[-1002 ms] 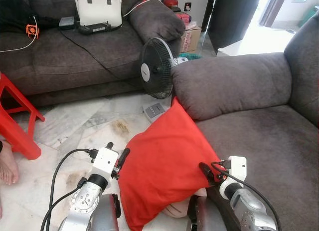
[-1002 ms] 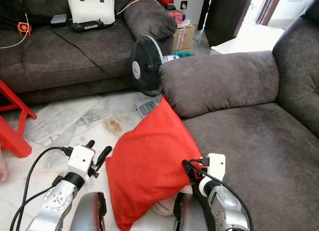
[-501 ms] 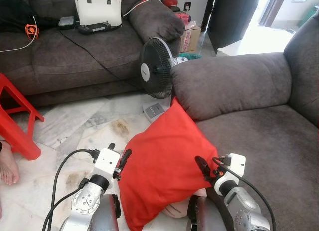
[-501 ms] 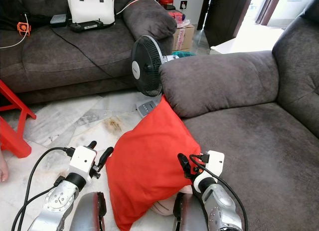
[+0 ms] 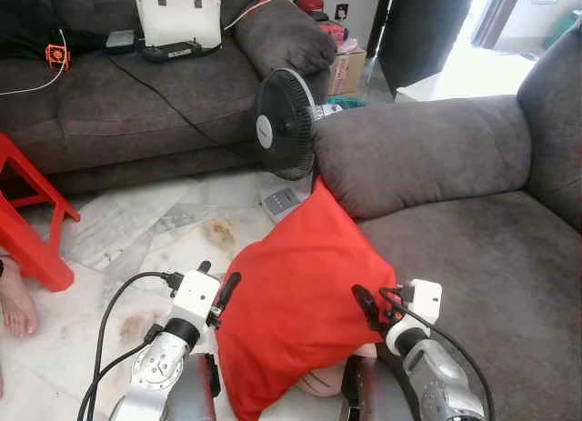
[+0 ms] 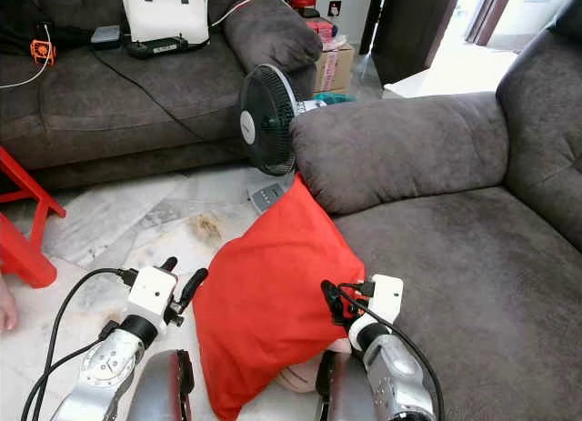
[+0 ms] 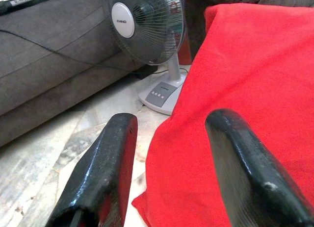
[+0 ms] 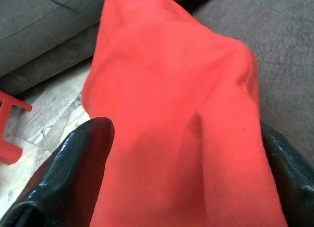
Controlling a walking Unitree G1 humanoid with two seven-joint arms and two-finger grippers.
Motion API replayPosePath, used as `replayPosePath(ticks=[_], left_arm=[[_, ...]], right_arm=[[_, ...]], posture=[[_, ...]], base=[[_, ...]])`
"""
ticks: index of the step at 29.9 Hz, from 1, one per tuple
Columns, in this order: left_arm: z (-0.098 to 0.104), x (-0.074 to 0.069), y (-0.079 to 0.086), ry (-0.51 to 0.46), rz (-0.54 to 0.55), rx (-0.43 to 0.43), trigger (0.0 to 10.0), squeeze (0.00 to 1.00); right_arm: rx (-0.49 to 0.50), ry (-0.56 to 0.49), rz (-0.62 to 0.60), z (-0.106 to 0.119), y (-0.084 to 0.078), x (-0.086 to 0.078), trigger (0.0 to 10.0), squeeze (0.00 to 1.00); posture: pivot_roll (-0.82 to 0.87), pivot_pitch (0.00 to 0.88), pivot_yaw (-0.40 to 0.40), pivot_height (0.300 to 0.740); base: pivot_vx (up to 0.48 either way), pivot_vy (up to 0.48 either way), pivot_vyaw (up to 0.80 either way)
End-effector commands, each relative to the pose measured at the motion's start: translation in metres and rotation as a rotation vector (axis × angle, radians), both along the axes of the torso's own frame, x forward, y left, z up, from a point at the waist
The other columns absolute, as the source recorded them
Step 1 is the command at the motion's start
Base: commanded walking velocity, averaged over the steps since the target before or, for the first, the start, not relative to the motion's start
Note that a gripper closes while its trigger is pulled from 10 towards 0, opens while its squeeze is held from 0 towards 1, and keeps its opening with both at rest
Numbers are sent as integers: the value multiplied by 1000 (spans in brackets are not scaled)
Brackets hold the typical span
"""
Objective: Move the pillow to the sofa from floor
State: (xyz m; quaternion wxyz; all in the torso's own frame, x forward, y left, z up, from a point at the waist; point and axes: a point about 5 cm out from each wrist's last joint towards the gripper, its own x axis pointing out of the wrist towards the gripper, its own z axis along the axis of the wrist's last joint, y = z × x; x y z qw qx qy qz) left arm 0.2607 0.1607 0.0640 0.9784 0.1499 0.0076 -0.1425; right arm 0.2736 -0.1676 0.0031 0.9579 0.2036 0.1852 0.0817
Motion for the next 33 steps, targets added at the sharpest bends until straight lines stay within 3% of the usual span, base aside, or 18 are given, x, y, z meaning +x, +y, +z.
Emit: replayPosePath(ticks=[1, 3, 4, 5, 33], left_arm=[[-3, -1, -3, 17, -7, -1, 10000, 0], [-3, 0, -3, 18, -6, -1, 10000, 0], [-3, 0, -3, 18, -4, -1, 10000, 0], [-3, 0, -3, 18, -4, -1, 10000, 0], [-3, 0, -4, 16, -8, 8, 10000, 0]], right_arm=[[12, 6, -22, -1, -2, 0, 10000, 0], [19, 8, -23, -2, -1, 1, 10000, 0], [17, 9, -15, -2, 1, 2, 2196, 0], [15, 8, -12, -2, 2, 2, 0, 0], [-48, 35, 19, -12, 1, 1, 0, 0]], posture=[[147, 53, -96, 541], [148, 56, -95, 541], [150, 54, -96, 541], [151, 55, -97, 541], [145, 62, -103, 541]], base=[[0, 0, 0], [0, 0, 0], [0, 0, 0], [0, 0, 0], [0, 0, 0]])
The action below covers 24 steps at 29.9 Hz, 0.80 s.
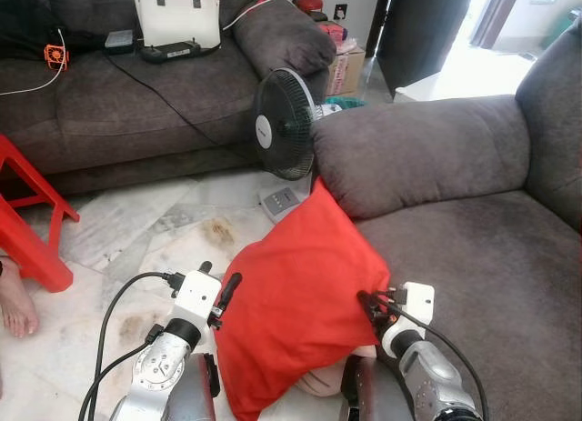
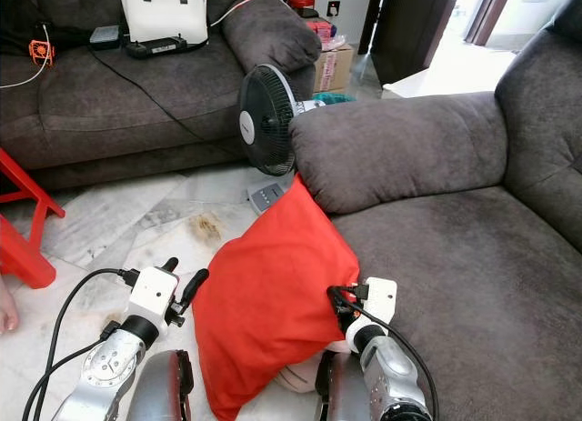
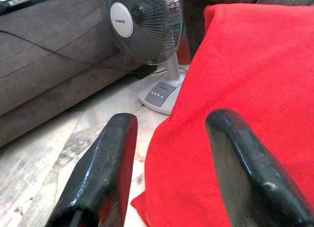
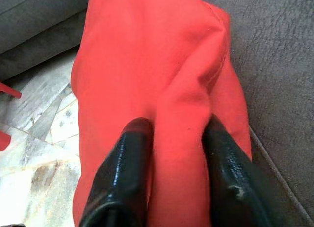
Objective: Move the pillow to the sofa from floor
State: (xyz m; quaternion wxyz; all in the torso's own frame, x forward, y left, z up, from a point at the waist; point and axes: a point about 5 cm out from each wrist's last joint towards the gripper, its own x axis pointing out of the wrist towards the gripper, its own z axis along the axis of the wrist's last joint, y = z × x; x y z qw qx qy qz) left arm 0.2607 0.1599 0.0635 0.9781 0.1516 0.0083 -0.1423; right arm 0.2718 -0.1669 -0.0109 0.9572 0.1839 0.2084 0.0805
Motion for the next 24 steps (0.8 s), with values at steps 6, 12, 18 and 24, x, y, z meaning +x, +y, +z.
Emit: replayPosePath(ticks=[6, 12, 18, 24], left_arm=[[-3, 0, -5, 16, -11, 2, 10000, 0], [-3, -1, -5, 16, -9, 1, 10000, 0], [-4, -1, -5, 18, -10, -1, 10000, 0], [-4, -1, -5, 21, 2, -22, 10000, 0]], right_arm=[[-9, -12, 7, 3, 1, 4, 0, 0], [-15, -19, 10, 3, 1, 4, 0, 0], [-11, -34, 3, 6, 1, 6, 0, 0], [-27, -83, 8, 12, 2, 8, 0, 0]], posture=[[144, 64, -104, 541], [145, 64, -104, 541], [144, 62, -104, 541], [138, 47, -97, 541]], base=[[0, 0, 0], [0, 0, 0], [0, 0, 0], [0, 0, 0]])
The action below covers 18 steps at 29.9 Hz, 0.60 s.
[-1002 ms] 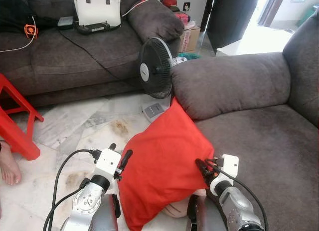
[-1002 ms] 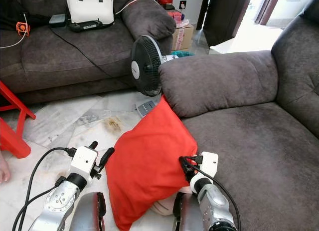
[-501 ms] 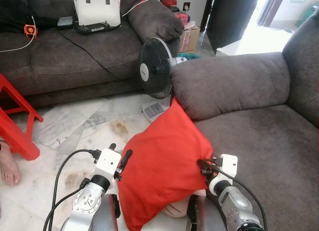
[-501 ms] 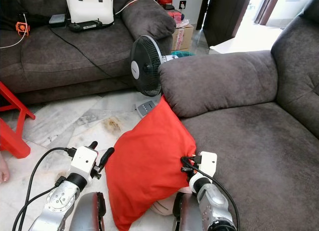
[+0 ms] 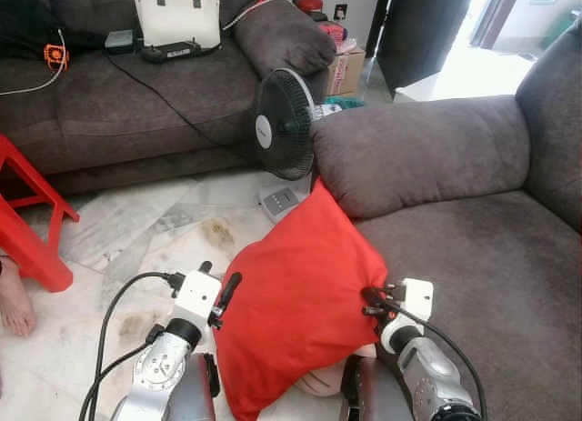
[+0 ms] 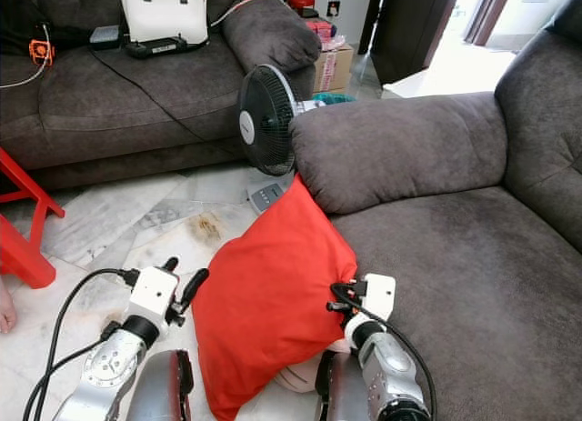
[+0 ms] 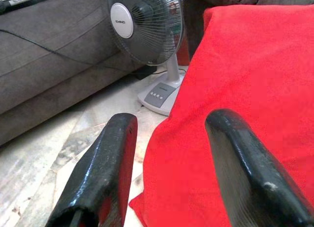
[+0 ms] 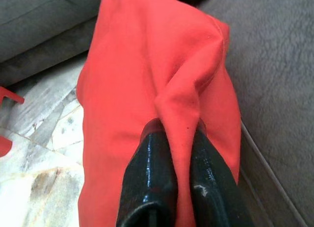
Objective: Move the pillow to the sofa from floor
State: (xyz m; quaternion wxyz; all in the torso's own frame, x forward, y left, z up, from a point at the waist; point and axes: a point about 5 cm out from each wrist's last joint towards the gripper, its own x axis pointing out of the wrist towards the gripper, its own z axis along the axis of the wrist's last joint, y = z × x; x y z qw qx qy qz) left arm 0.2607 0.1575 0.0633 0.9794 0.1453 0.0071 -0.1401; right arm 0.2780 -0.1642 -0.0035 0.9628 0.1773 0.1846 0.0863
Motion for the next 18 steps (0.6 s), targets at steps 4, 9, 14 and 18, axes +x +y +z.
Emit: replayPosePath(ticks=[4, 9, 14, 18], left_arm=[[-4, -1, -2, 26, 4, -24, 10000, 0], [-4, 0, -2, 26, 15, -37, 10000, 0], [-4, -1, -1, 24, 28, -51, 10000, 0], [-4, -1, -1, 22, 30, -53, 10000, 0]], right_arm=[[-27, -57, 19, 7, -1, 1, 0, 0], [-31, -74, 17, 7, 0, -2, 0, 0], [-104, -138, 88, 11, 4, -7, 0, 0], [-127, -226, 77, 19, 8, -10, 10000, 0]], posture=[[135, 33, -91, 541], [135, 22, -87, 541], [134, 16, -81, 541], [129, 17, -76, 541]], base=[[0, 0, 0], [0, 0, 0], [0, 0, 0], [0, 0, 0]])
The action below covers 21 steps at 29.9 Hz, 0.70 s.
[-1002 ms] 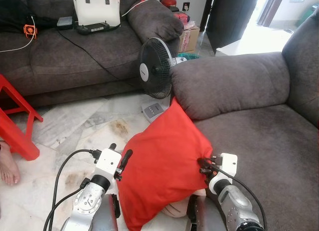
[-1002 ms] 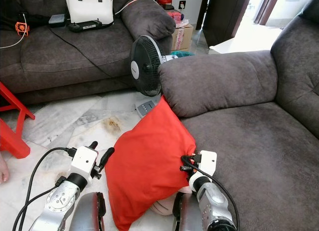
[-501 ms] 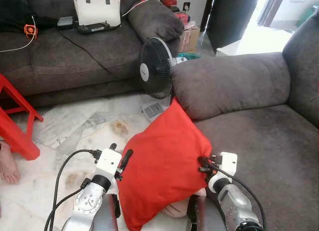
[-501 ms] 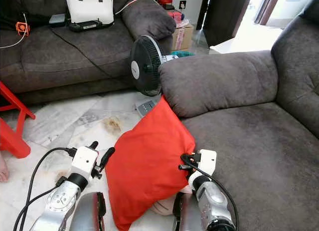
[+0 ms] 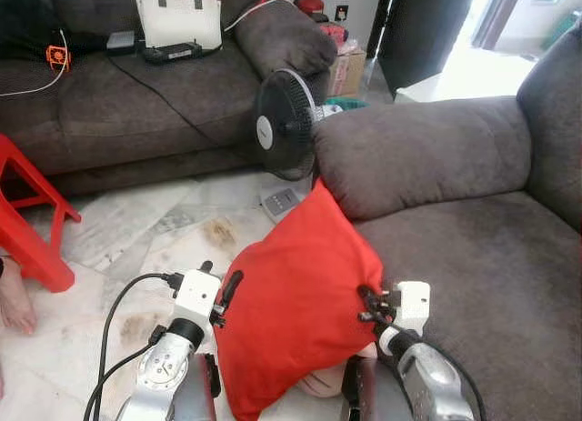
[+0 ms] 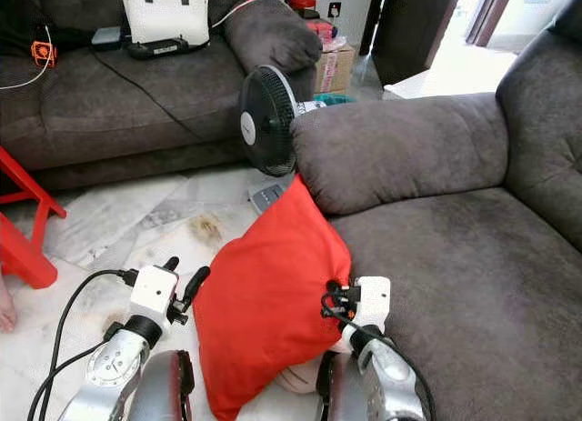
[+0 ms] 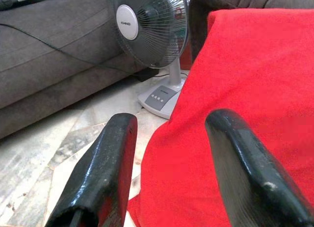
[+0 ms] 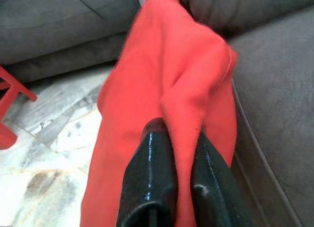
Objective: Move the pillow to the sofa from floor
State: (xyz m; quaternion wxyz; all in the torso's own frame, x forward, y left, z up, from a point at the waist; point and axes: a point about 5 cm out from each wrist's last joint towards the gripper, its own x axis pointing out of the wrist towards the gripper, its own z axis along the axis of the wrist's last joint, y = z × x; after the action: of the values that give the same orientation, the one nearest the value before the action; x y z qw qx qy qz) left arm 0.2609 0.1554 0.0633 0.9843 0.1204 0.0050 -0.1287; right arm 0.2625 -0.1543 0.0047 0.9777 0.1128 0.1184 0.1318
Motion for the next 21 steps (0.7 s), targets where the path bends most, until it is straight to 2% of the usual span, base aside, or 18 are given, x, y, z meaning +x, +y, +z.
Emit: replayPosePath(ticks=[1, 2, 6, 12, 21], left_arm=[[-4, -1, 1, 22, 5, -1, 10000, 0], [-3, -1, 1, 19, 5, -4, 10000, 0], [-1, 0, 0, 9, 8, -15, 10000, 0], [0, 1, -1, 4, 9, -19, 10000, 0], [0, 0, -1, 3, 10, -21, 10000, 0]], right_arm=[[-22, -84, -9, 13, -1, 5, 10000, 0], [18, -115, -30, 17, 0, 5, 10000, 0], [48, -156, -84, 25, -4, 5, 10000, 0], [39, -182, -95, 31, -6, 6, 10000, 0], [45, -185, -98, 37, -3, 8, 10000, 0]], posture=[[127, 19, -76, 541], [124, 24, -75, 541], [122, 35, -75, 541], [120, 51, -75, 541], [122, 60, -76, 590]], base=[[0, 0, 0], [0, 0, 0], [0, 0, 0], [0, 0, 0], [0, 0, 0]])
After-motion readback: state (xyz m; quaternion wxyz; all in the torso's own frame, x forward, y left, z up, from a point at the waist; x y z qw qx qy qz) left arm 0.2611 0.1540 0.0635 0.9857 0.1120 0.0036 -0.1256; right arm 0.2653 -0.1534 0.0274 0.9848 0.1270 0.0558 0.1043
